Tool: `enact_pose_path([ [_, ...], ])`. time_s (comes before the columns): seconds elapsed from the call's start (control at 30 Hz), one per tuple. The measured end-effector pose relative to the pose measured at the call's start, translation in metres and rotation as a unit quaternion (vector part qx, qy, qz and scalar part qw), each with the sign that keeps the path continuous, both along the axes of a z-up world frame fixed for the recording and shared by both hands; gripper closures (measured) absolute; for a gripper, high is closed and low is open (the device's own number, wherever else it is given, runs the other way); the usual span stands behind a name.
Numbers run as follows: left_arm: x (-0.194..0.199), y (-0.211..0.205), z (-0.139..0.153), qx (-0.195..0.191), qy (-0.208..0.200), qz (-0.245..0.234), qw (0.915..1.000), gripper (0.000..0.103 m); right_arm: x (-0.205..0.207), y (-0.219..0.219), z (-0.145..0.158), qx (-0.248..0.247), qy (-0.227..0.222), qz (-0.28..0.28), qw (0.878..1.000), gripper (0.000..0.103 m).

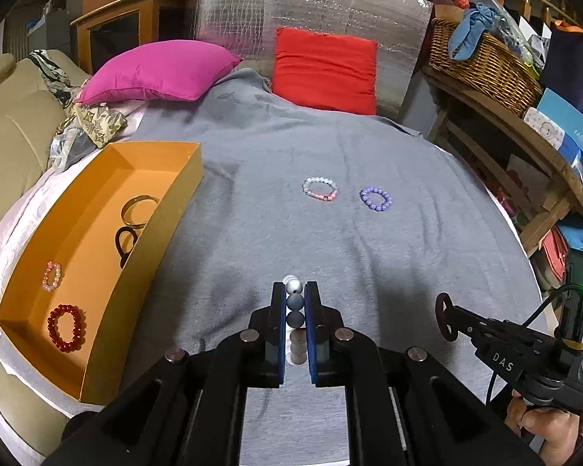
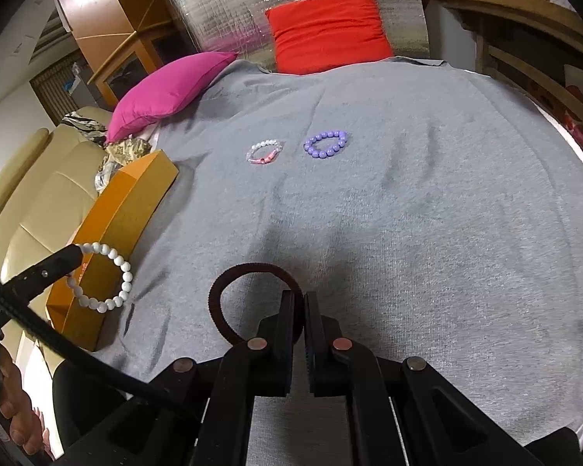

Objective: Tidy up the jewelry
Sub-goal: 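Lift the white bracelet and dark red hair tie and carry them toward the orange box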

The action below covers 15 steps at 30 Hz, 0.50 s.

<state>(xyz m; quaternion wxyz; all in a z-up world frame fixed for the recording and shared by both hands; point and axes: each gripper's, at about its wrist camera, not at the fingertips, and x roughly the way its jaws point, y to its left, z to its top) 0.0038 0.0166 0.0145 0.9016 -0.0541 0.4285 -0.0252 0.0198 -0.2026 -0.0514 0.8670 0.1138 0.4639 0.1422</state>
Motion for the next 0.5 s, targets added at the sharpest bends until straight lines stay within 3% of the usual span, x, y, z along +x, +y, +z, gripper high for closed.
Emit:
enact_pose_path([
  [0.5,-0.001,0.008,-0.002,0.004,0.005,0.011,0.9999,0.094,0.004,0.011,-0.001,-0.002,0.0,0.015,1.0,0.098],
])
